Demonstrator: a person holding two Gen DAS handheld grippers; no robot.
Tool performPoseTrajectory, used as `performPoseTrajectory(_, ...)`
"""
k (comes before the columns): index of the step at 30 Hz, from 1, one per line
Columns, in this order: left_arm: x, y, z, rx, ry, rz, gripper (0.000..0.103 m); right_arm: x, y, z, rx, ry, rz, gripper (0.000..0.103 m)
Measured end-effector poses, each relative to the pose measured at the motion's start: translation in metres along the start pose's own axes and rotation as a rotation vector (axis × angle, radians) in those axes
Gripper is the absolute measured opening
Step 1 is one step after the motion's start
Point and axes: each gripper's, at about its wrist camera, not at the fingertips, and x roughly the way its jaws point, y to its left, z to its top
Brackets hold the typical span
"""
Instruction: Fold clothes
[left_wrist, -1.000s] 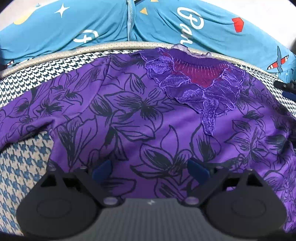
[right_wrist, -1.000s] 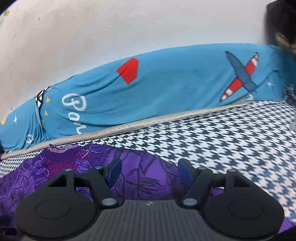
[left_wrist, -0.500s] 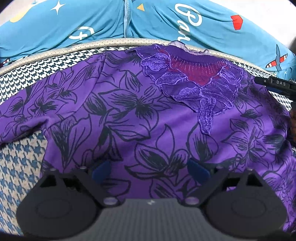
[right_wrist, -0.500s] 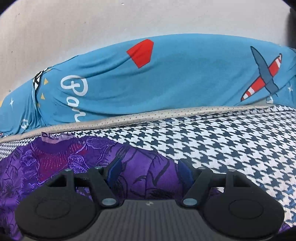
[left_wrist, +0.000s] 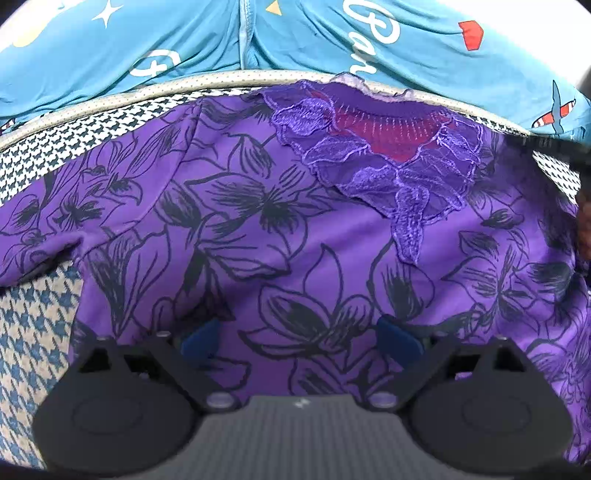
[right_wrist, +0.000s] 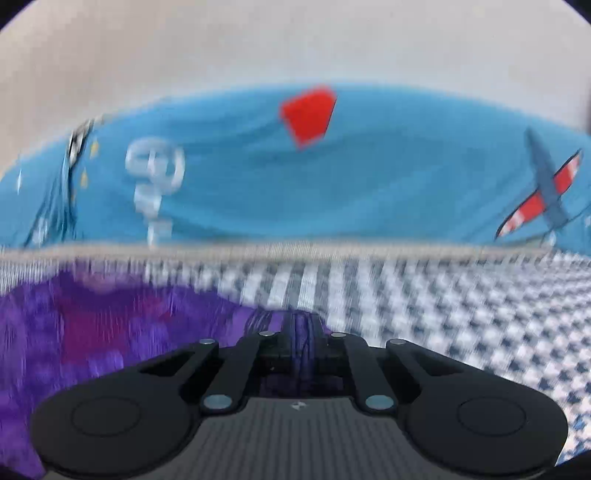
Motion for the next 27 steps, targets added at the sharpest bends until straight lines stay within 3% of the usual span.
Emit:
performPoseTrajectory(2,-0.001,-0.004,0.001,0.000,-0.011,-0.003,0.095,-0.009,0.000,0.012,0.058,-0.099,0.002,0.008)
performPoseTrajectory(4,-0.002,-0.010,0.002,0.003,-0.015,-0.013,0.095,-0.007,0.005,0.019,0.079,-0.129,-0.045,0.009)
performPoseTrajectory(7,-0.001,-0.019,0.000,0.020,-0.017,-0.015,0.095,0.003,0.006,0.018,0.121,-0.086,-0.062,0.015)
performPoseTrajectory(8,-0.002,-0.021,0.000,0.028,-0.022,-0.014,0.095,0.003,0.003,0.018,0.150,-0.075,-0.053,0.027)
performPoseTrajectory(9,-0.003,-0.024,-0.001,0.039,-0.029,-0.013,0.095,0.001,0.000,0.018,0.180,-0.071,-0.048,0.031)
performPoseTrajectory(13,-0.011,-0.032,-0.001,0.064,-0.054,-0.021,0.095,-0.017,-0.005,0.017,0.200,-0.059,-0.017,0.033)
performPoseTrajectory(18,-0.020,-0.032,0.000,0.066,-0.080,-0.020,0.095,-0.049,-0.010,0.004,0.165,-0.001,-0.058,0.034)
performPoseTrajectory(27,-0.025,-0.030,0.000,0.086,-0.099,0.023,0.098,-0.110,-0.025,-0.020,0.208,0.043,-0.096,0.052)
